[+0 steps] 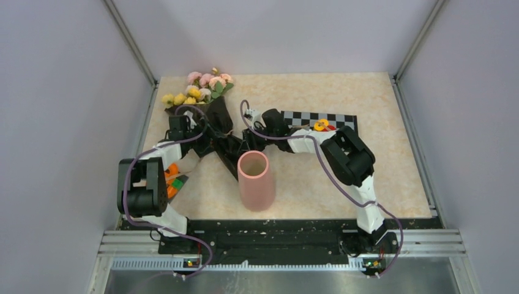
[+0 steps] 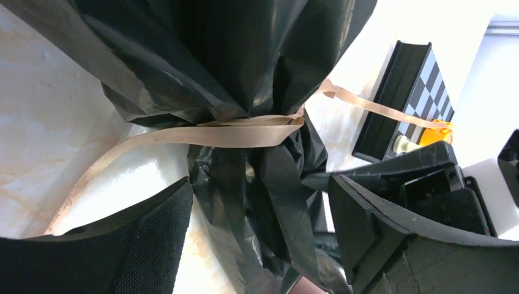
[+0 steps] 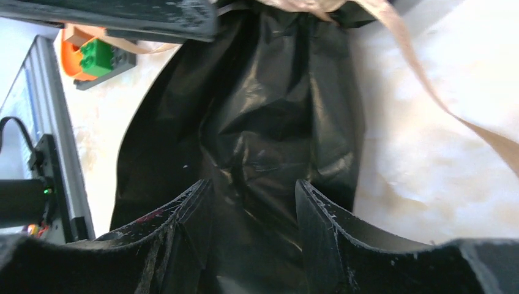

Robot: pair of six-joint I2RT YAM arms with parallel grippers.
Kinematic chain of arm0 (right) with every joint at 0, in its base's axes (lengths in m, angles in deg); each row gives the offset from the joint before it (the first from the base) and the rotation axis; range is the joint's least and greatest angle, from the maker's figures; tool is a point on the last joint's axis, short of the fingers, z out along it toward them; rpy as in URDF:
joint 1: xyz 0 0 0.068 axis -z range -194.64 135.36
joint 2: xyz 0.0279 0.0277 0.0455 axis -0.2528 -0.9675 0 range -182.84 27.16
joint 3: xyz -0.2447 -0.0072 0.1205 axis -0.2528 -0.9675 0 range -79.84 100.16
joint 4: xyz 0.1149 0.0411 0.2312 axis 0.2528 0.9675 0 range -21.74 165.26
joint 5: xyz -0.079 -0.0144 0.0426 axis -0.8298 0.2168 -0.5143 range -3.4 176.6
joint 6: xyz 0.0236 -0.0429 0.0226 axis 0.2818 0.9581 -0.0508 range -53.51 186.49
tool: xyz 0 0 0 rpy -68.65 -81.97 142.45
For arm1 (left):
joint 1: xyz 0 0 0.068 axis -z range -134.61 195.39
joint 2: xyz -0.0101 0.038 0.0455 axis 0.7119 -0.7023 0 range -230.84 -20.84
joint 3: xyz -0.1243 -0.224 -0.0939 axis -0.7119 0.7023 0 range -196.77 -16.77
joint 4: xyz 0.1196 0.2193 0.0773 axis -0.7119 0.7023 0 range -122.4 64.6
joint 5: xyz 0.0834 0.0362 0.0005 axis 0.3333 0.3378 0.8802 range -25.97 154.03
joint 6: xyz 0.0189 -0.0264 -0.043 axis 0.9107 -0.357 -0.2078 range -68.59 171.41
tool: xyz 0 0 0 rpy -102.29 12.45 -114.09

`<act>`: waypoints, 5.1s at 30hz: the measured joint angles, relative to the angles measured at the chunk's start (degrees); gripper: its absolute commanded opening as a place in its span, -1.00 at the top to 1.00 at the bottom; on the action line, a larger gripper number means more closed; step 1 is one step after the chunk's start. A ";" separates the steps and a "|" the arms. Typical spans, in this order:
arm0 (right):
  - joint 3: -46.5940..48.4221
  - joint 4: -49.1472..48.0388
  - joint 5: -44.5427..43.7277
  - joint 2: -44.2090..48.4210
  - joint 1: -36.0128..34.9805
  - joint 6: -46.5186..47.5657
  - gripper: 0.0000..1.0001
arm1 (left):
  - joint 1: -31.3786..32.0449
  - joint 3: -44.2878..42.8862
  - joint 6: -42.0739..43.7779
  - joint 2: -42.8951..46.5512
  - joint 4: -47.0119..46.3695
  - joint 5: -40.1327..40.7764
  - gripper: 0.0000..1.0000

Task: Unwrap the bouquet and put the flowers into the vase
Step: Untie the ribbon from the wrapping paper.

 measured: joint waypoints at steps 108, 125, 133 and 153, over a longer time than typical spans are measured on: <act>17.68 -9.51 -7.56 -15.45 -8.09 -3.78 1.00 | 0.37 10.60 11.69 12.98 11.26 15.56 0.83; 6.23 -16.90 -15.69 -8.52 -8.63 -7.13 1.00 | 0.57 10.40 12.52 15.96 14.49 15.87 -0.13; 6.23 -16.87 -13.35 -8.52 -8.13 -7.04 1.00 | 0.57 6.40 15.32 24.96 18.58 16.94 -0.18; 6.27 -16.35 -11.15 -8.52 -7.54 -6.91 1.00 | 0.59 0.57 17.99 10.03 8.98 9.09 0.14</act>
